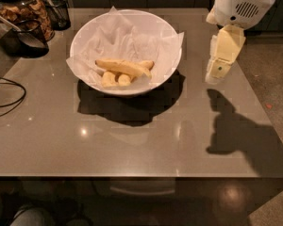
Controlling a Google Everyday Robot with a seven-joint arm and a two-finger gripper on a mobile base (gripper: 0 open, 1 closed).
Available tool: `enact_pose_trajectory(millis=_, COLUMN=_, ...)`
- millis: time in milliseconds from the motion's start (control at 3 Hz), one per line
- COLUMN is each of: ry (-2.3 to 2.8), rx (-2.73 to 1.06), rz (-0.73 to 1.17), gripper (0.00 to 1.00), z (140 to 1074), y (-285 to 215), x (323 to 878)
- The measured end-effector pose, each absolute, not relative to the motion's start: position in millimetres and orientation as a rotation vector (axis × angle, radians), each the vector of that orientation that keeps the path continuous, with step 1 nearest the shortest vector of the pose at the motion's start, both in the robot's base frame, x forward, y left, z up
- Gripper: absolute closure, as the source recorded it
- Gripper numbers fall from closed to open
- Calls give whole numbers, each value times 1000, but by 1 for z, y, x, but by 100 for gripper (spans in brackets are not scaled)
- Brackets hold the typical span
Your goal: Pick banana from white bowl
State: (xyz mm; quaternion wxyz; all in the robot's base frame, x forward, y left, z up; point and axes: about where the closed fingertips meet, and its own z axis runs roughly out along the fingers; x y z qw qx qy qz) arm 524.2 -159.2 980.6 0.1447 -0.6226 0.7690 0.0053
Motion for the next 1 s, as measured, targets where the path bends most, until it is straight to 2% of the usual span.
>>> enact_pose_trajectory(millis=333, ry=2214, rx=-1785, rz=57, gripper=0, z=971, y=-146, x=534)
enact_pose_trajectory(millis=1000, ry=2263, rx=-1780, rz=194, gripper=0, z=952, y=-88, x=570)
